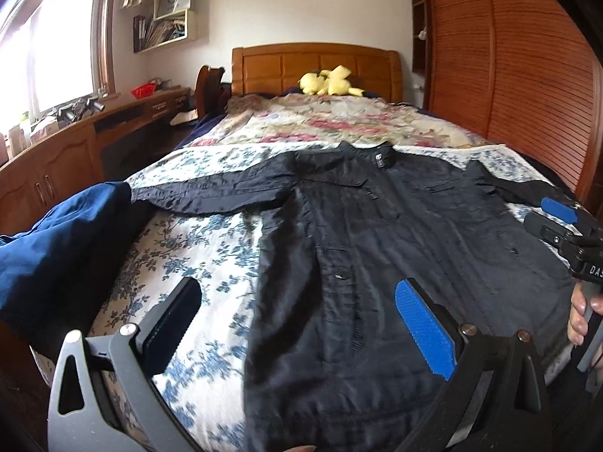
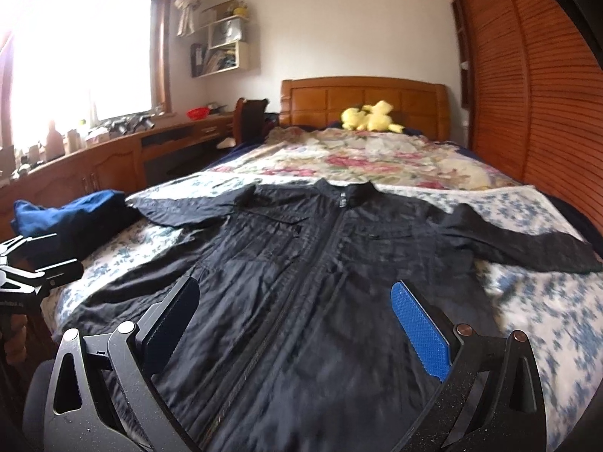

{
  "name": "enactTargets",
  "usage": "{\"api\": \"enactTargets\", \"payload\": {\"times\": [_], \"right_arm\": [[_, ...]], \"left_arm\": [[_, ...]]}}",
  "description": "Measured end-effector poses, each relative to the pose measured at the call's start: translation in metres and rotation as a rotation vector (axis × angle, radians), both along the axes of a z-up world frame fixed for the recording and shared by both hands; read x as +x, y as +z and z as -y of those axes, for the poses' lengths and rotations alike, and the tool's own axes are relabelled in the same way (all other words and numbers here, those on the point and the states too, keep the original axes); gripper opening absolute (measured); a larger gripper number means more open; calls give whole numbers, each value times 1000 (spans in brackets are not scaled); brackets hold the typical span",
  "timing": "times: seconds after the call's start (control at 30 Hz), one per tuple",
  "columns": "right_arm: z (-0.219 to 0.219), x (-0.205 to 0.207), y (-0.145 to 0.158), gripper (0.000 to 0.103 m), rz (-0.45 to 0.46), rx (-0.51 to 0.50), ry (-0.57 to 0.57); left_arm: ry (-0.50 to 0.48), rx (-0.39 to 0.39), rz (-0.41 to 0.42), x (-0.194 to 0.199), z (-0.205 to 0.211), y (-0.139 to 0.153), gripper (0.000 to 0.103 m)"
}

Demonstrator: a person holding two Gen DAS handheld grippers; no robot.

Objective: Fold large clothes
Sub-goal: 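Move the left tool to the jacket sleeve cuff and close on it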

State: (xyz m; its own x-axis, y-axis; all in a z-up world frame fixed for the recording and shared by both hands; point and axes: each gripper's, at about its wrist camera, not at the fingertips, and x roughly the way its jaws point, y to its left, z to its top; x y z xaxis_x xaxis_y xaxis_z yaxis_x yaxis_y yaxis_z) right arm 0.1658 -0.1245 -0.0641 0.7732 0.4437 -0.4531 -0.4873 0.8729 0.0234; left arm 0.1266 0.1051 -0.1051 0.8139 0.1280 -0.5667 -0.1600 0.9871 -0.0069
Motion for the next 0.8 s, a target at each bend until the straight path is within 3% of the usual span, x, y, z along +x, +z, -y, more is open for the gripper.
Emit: {"api": "enactTargets", "payload": {"times": [0.3, 0.43, 0.6, 0.8], "right_arm": [[-57, 74, -17, 103, -31, -46, 125], [-77, 102, -40, 103, -83, -77, 164], [-84, 119, -76, 103, -182, -108, 187], [-80, 124, -85, 103, -232, -89, 188]], "left_arm": [[40, -16, -62, 40, -47, -14, 103], [35, -23, -86, 56, -67, -20, 103], [37, -51, -112, 90, -98, -31, 103], [85, -117, -142, 141, -148, -42, 94]]}}
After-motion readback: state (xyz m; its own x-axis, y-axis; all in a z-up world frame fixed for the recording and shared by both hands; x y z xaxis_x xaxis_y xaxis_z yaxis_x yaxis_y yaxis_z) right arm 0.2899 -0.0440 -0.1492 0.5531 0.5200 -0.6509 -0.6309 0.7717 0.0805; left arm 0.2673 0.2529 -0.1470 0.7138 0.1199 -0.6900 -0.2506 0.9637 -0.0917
